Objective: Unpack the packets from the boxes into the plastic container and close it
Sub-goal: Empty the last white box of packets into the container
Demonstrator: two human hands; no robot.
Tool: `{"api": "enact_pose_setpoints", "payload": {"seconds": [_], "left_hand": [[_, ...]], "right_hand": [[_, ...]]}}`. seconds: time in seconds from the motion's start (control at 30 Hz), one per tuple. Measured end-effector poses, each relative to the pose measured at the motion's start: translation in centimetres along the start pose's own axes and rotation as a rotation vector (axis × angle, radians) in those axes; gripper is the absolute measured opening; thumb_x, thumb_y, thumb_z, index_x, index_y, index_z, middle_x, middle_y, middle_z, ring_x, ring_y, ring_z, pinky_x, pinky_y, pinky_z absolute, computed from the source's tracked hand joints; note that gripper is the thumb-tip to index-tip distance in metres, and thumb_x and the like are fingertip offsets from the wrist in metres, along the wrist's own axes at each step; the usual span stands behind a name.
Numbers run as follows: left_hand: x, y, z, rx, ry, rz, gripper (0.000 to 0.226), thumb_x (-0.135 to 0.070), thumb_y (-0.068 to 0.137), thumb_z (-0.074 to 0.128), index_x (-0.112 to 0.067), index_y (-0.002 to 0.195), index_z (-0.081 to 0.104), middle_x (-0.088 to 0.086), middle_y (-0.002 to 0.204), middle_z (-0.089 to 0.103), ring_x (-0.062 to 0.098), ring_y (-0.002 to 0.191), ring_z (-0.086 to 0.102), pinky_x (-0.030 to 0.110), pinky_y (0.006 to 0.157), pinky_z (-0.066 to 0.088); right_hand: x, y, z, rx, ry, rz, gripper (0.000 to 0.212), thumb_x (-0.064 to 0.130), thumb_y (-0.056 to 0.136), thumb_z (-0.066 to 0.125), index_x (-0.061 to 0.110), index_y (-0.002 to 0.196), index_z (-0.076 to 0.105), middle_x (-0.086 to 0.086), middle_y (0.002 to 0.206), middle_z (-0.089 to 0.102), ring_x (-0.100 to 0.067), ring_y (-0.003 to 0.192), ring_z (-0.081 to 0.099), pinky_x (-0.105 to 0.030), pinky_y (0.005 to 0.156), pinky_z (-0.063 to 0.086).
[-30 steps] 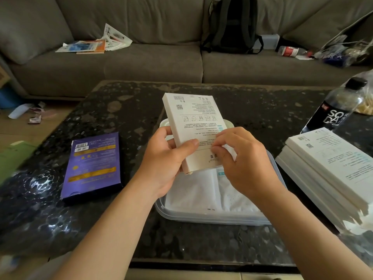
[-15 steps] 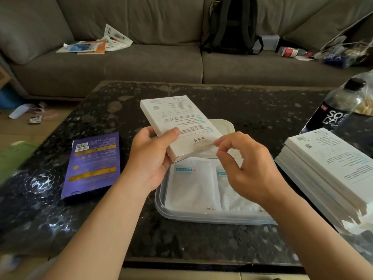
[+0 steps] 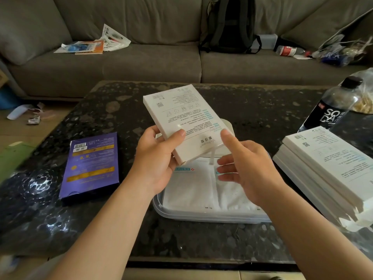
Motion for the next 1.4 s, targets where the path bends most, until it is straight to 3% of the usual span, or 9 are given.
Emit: {"api": "enact_pose_setpoints", "payload": {"seconds": [0.13,0.27,0.57,0.77,1.0,1.1,1.27,1.4], "left_hand": [[0.1,-0.3,0.9,0.049,0.007,0.027,0.033,-0.001,0.096,0.066,-0.013,0.125,0.057,0.003,0.114,0.079,0.021,0.103,0.077,0.04,0.079,0.065],[0.2,-0.3,0.8,0.057,-0.001,0.019,0.034,-0.001,0.095,0.066,-0.013,0.126,0.057,0.004,0.114,0.079,0.023,0.104,0.077,0.04,0.078,0.065],[-0.1,-0.5,0.8,0.064,-0.002,0.014,0.035,-0.001,0.095,0.066,-0.011,0.128,0.057,0.006,0.114,0.078,0.024,0.103,0.077,0.04,0.076,0.066],[-0.1,-0.4,0.4,0.074,-0.033,-0.037,0.031,-0.01,0.098,0.065,-0.014,0.128,0.063,0.007,0.116,0.078,0.025,0.106,0.077,0.041,0.077,0.065],[0.9,-0.3,1.0,0.16,-0.094,-0.184,0.036,-0.026,0.101,0.06,-0.021,0.136,0.064,0.009,0.125,0.075,0.033,0.117,0.072,0.063,0.098,0.056],[1.3,-0.7,1.4,0.204,-0.108,-0.247,0.052,-0.035,0.088,0.064,-0.025,0.139,0.061,0.011,0.129,0.073,0.036,0.116,0.072,0.061,0.085,0.061],[1.8,-1.2,1.6,0.215,-0.123,-0.328,0.037,-0.036,0.104,0.053,-0.023,0.137,0.063,0.012,0.13,0.072,0.035,0.113,0.073,0.046,0.062,0.064],[2.1,-1.2,1.4,0.172,-0.132,-0.349,0.04,-0.035,0.1,0.059,-0.019,0.136,0.066,0.012,0.127,0.074,0.03,0.111,0.074,0.03,0.049,0.061]], "right_hand": [[-0.6,0.2,1.3,0.162,0.226,0.033,0.04,0.032,0.085,0.077,0.01,0.114,0.06,-0.012,0.098,0.075,-0.026,0.084,0.076,-0.035,0.07,0.063],[-0.1,0.3,1.7,0.236,0.341,-0.022,0.039,0.013,0.086,0.075,0.007,0.121,0.056,-0.009,0.107,0.076,-0.025,0.095,0.075,-0.04,0.082,0.062],[0.8,-0.2,2.2,0.335,0.388,-0.128,0.029,0.002,0.092,0.064,0.012,0.119,0.057,-0.003,0.113,0.075,-0.023,0.107,0.072,-0.046,0.092,0.058],[1.2,-0.4,2.1,0.395,0.371,-0.209,0.04,-0.008,0.093,0.057,0.011,0.129,0.056,-0.001,0.121,0.072,-0.021,0.116,0.067,-0.041,0.093,0.058],[1.8,0.1,1.5,0.41,0.263,-0.264,0.051,-0.014,0.089,0.061,0.018,0.129,0.059,0.0,0.117,0.072,-0.023,0.113,0.068,-0.045,0.095,0.057],[2.1,0.3,0.8,0.346,0.126,-0.328,0.055,-0.01,0.087,0.067,0.029,0.125,0.059,0.012,0.112,0.073,-0.013,0.108,0.069,-0.036,0.088,0.06],[2.9,0.8,-0.5,0.126,-0.305,-0.501,0.051,0.023,0.082,0.08,0.04,0.123,0.054,0.025,0.105,0.068,0.004,0.096,0.067,-0.014,0.069,0.055],[2.9,1.1,-1.1,-0.027,-0.518,-0.558,0.06,0.054,0.074,0.077,0.039,0.126,0.051,0.029,0.104,0.06,-0.004,0.092,0.065,-0.027,0.078,0.059]]}}
Point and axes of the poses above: each hand's wrist, its own y-axis towards the middle knuckle, its own z-axis out of the palm, x = y × z, the point moved 8 cm from there along y, towards the middle knuckle
